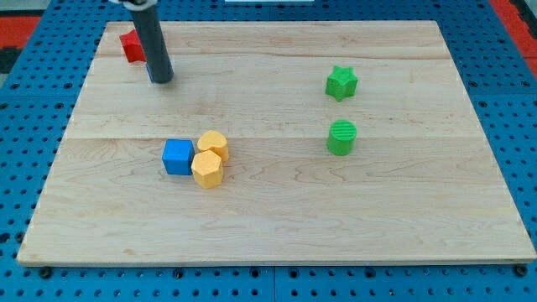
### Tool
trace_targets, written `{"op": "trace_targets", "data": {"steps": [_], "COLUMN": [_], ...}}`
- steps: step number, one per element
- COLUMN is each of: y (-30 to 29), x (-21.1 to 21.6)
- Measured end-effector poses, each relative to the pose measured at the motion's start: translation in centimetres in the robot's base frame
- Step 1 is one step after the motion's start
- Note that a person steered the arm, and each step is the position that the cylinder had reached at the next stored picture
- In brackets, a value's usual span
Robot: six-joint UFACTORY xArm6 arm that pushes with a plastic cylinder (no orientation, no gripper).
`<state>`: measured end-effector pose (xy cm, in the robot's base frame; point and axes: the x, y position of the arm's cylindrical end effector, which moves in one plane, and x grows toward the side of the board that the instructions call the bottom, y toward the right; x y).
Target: Push the blue cube below blue triangle
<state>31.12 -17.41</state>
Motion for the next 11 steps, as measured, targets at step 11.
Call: {"op": "trace_targets", "data": {"steps": [11], "y": [3.4], "x": [7.5]}}
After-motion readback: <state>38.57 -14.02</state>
